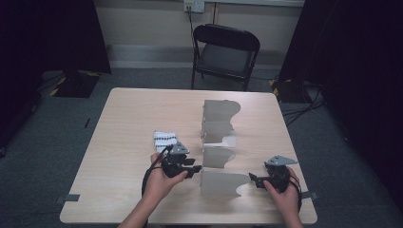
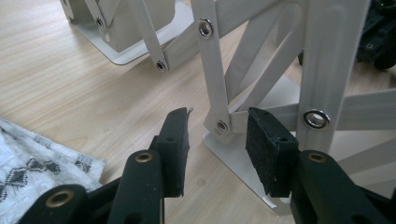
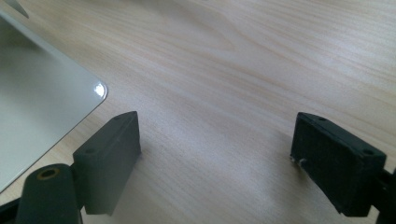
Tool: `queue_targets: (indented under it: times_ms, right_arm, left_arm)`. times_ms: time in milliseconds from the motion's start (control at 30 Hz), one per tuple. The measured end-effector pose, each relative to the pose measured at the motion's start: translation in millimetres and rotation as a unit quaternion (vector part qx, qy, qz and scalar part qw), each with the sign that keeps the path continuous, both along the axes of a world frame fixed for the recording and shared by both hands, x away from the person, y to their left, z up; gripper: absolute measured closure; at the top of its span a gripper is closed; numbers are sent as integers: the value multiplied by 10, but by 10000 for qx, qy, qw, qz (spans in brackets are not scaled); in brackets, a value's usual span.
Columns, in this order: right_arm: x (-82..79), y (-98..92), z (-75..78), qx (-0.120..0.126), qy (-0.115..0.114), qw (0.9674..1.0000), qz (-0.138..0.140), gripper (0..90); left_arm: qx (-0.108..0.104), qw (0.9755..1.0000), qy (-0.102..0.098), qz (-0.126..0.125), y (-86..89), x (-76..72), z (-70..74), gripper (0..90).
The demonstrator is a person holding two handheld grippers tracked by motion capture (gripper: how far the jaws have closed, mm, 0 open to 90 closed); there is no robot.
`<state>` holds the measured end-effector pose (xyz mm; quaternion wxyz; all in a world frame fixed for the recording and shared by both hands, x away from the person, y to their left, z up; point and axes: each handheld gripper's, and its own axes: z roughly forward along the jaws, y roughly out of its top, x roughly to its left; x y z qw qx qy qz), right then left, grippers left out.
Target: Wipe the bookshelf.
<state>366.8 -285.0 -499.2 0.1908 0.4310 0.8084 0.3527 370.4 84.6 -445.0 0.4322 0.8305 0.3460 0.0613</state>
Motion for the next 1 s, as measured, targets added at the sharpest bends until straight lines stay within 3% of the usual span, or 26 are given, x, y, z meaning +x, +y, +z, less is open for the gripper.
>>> queue_targets:
  times_ms: [267,467,567,600,700,800,1000]
  right_arm:
    - [-3,3,1,0,8,10000,-10,149]
    - [-75,51,2,11,9,9996,300,156]
    - [-91,77,27,89,66,9990,430,216]
    - [-86,93,46,199,126,9986,470,220]
    - [-91,196,136,338,-92,9968,716,289]
    - [-56,358,183,498,-66,9935,1024,322]
    - [42,574,157,524,7,9905,1272,385]
  left_arm:
    - [6,10000,36,62,16,-2,-36,574]
    - [149,9998,33,146,97,-37,-135,508]
    - [125,9997,30,198,149,-43,-180,494]
    - [153,9997,46,181,160,-45,-191,493]
    - [217,9996,36,168,183,-46,-212,491]
    - [277,9994,-28,203,222,-44,-210,476]
    - [313,9991,-57,279,306,-50,-218,473]
